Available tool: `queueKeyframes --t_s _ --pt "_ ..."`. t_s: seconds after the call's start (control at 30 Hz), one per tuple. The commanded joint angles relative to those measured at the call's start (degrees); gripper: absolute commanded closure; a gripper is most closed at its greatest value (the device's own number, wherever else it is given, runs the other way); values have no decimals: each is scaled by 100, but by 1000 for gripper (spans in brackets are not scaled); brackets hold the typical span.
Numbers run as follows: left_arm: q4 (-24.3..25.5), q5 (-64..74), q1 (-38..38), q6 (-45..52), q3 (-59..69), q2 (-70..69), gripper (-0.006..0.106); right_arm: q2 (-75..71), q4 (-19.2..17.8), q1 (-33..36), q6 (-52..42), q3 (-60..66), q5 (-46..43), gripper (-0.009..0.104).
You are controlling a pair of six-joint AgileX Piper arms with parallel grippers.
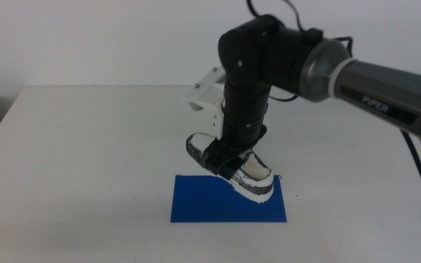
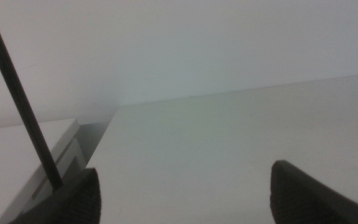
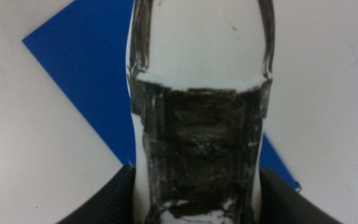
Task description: Use one arm to grab the shoe from the table and place it on the mat.
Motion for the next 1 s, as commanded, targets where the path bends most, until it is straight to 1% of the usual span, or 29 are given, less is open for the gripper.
queueKeyframes --t_s 0.0,0.1,0.2,0.27,0.33,0.37,0.67,0.9,0.97 --pt "-49 -462 -27 -32 29 -39 7 -312 -79 25 -20 -203 326 99" --pt "-49 -462 -27 -32 29 -39 7 -280 -105 47 -608 -203 326 99" --pt "-49 -462 -27 -32 29 -39 7 -275 -75 59 -2188 -203 326 99" --pt "-49 -462 -27 -32 29 -39 7 -273 -68 59 -3492 -203 326 99" --pt "-49 -462 -27 -32 29 -39 7 -269 -68 59 -4241 -203 326 99" --pt "-49 -462 -27 -32 29 -39 7 -269 -68 59 -4380 -203 326 99" --pt "-49 -462 -27 -32 29 -39 7 -30 -56 43 -3874 -203 304 99" --pt "-49 -462 -27 -32 29 -39 7 255 -9 37 -3850 -203 243 99" --pt "-49 -462 -27 -32 29 -39 7 329 -9 37 -3850 -203 103 99"
